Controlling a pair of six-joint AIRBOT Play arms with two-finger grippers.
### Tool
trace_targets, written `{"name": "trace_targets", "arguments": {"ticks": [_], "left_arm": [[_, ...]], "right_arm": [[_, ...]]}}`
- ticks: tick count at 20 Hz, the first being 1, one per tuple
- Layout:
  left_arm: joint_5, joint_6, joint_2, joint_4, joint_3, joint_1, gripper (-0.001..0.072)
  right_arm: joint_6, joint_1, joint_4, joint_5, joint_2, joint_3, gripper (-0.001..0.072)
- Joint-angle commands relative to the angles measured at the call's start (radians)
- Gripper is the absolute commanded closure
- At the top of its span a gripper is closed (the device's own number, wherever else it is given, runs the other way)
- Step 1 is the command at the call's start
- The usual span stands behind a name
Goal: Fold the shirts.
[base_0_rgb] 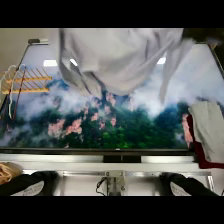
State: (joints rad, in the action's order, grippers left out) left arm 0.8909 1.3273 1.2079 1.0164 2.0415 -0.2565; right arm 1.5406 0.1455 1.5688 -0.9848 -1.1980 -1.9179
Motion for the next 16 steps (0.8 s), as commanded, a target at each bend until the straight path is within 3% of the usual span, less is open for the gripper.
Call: {"name": "trace_targets", "arguments": {"ticks": [1,5,8,12,16], "left_arm": [[-0.034,0.004,-0.145,0.013,0.027,0.068,0.0655],[-0.006,0.004,-0.27,0.032,-0.076,0.108,0.0655],[0.166,0.005,-0.267,0.082,-0.085,0.109,0.0655],[0.293,0.005,-0.264,0.104,-0.212,0.109,0.0655],[0.301,0.066,-0.264,0.196,-0.461,0.109,0.0655]], "right_arm": [[0.0,0.002,-0.042,0.263,0.043,-0.177,0.0636],[0.0,-0.002,0.008,0.151,0.093,-0.176,0.0635],[0.0,-0.002,0.031,-0.01,0.066,-0.162,0.0636],[0.042,-0.002,0.027,-0.041,-0.039,-0.056,0.0636],[0.064,0.0,-0.058,-0.051,-0.218,-0.057,0.0636]]}}
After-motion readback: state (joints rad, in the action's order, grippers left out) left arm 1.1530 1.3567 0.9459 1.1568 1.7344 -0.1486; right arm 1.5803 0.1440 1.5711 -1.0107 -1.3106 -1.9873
